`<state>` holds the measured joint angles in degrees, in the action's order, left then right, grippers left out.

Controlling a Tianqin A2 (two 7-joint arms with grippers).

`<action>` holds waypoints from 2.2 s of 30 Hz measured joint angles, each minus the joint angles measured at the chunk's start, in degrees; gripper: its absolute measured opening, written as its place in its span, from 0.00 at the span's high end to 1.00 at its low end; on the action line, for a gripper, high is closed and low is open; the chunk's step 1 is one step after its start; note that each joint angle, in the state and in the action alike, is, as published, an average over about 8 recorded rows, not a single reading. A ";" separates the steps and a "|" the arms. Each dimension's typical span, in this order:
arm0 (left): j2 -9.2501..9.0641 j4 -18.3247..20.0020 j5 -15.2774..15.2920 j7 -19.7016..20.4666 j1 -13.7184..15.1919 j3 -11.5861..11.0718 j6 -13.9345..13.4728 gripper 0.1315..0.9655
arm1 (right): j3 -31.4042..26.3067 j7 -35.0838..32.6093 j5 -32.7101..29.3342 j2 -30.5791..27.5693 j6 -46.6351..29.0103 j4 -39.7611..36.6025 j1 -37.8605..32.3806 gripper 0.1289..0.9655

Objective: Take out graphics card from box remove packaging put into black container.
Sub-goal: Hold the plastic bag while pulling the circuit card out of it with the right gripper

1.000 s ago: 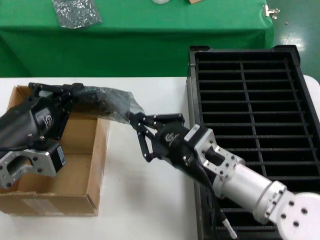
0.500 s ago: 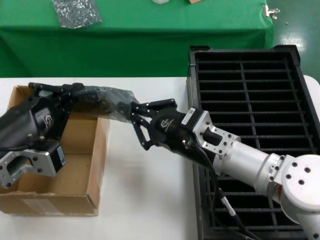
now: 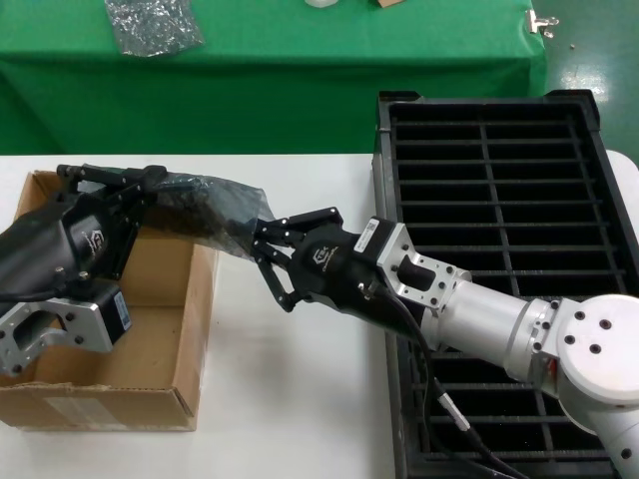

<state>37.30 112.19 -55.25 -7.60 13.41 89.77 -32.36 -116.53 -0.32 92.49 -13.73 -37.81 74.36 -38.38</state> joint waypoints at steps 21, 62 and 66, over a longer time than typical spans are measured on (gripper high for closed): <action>0.00 0.00 0.00 0.00 0.00 0.00 0.00 0.99 | -0.76 1.36 -0.19 2.70 2.61 -2.39 -0.55 0.81; 0.00 0.00 0.00 0.00 0.00 0.00 0.00 0.99 | -1.39 10.09 -0.60 4.93 6.58 -2.31 2.57 0.89; 0.00 0.00 0.00 0.00 0.00 0.00 0.00 0.99 | -0.87 9.41 0.43 5.75 6.48 -3.50 2.14 0.82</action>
<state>37.30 112.19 -55.25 -7.60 13.41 89.77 -32.36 -117.39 9.09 92.92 -7.98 -31.33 70.86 -36.24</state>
